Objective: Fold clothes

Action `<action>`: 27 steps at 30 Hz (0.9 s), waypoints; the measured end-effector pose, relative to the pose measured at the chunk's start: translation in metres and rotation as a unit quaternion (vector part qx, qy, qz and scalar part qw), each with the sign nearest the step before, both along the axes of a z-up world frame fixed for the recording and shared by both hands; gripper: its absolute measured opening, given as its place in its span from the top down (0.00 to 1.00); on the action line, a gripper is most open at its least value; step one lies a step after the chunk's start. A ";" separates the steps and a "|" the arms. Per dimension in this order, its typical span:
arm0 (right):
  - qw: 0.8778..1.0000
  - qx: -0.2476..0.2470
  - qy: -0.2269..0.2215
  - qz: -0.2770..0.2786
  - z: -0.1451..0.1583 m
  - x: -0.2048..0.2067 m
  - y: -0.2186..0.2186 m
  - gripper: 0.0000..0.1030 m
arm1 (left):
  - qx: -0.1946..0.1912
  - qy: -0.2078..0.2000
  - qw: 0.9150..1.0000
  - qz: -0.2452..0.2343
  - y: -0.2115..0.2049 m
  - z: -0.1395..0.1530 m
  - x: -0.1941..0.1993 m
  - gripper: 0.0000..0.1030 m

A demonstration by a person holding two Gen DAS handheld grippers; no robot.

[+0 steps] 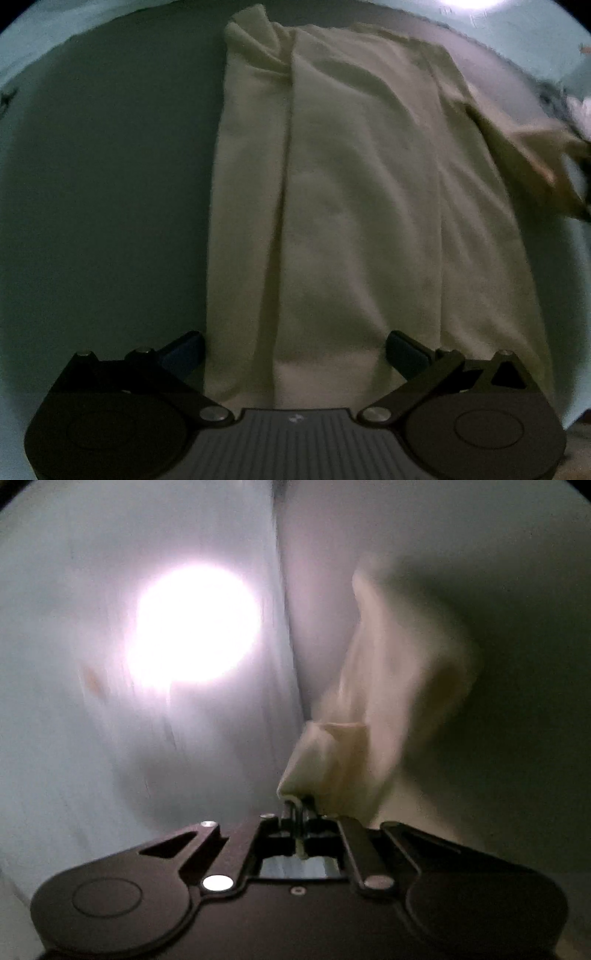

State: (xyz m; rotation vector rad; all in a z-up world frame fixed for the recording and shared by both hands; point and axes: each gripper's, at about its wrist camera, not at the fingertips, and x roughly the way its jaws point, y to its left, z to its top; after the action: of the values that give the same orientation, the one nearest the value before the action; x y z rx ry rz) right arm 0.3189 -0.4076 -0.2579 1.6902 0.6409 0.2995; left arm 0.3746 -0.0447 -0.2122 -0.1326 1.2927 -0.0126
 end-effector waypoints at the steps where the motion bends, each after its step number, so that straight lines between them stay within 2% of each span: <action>1: 0.999 -0.004 -0.004 0.048 0.001 0.014 0.022 0.96 | 0.000 -0.007 1.000 0.006 0.007 0.003 0.000 0.00; 3: 0.990 0.010 -0.009 0.141 -0.004 0.034 0.067 0.96 | 0.009 -0.027 0.999 0.022 0.022 0.011 0.002 0.00; 4: 0.985 0.015 -0.007 0.170 -0.006 0.039 0.082 0.96 | 0.011 -0.036 0.999 0.031 0.028 0.015 0.001 0.00; 5: 0.980 0.011 0.002 0.199 -0.008 0.043 0.094 0.91 | 0.009 -0.044 0.998 0.042 0.034 0.018 0.000 0.00; 8: 0.971 -0.035 0.038 0.236 -0.009 0.047 0.107 0.64 | -0.007 -0.062 0.996 0.071 0.048 0.023 -0.004 0.00; 11: 0.982 -0.040 0.034 0.181 -0.005 0.040 0.081 0.47 | -0.029 -0.076 0.993 0.089 0.047 0.022 -0.009 0.00; 13: 0.988 -0.062 0.025 0.140 0.003 0.033 0.056 0.44 | -0.047 -0.083 0.991 0.093 0.045 0.023 -0.016 0.00; 15: 0.988 -0.116 0.017 0.102 0.017 0.016 0.040 0.30 | -0.058 -0.094 0.990 0.088 0.041 0.024 -0.016 0.00; 17: 0.977 -0.202 0.013 0.072 0.032 0.008 0.022 0.24 | -0.057 -0.109 0.989 0.080 0.036 0.026 -0.009 0.01; 20: 0.930 -0.365 0.015 0.045 0.055 -0.004 0.011 0.12 | -0.050 -0.125 0.988 0.070 0.033 0.030 -0.006 0.01; 21: 0.903 -0.426 0.015 0.045 0.060 -0.006 0.013 0.03 | -0.047 -0.127 0.989 0.066 0.032 0.029 -0.002 0.02; 22: 0.875 -0.481 0.016 0.052 0.063 -0.006 0.017 0.00 | -0.043 -0.127 0.989 0.061 0.030 0.028 0.003 0.03; 24: 0.813 -0.578 0.013 0.071 0.065 -0.006 0.028 0.00 | -0.030 -0.136 0.989 0.046 0.025 0.027 0.014 0.03; 27: 0.736 -0.669 0.000 0.099 0.054 -0.004 0.048 0.00 | -0.017 -0.151 0.988 0.020 0.016 0.026 0.026 0.07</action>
State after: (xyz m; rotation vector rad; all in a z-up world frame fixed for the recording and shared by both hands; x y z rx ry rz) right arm 0.3150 -0.3593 -0.2034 0.2128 0.7463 -0.0616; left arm 0.4003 -0.0287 -0.1859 -0.1784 0.9876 -0.0185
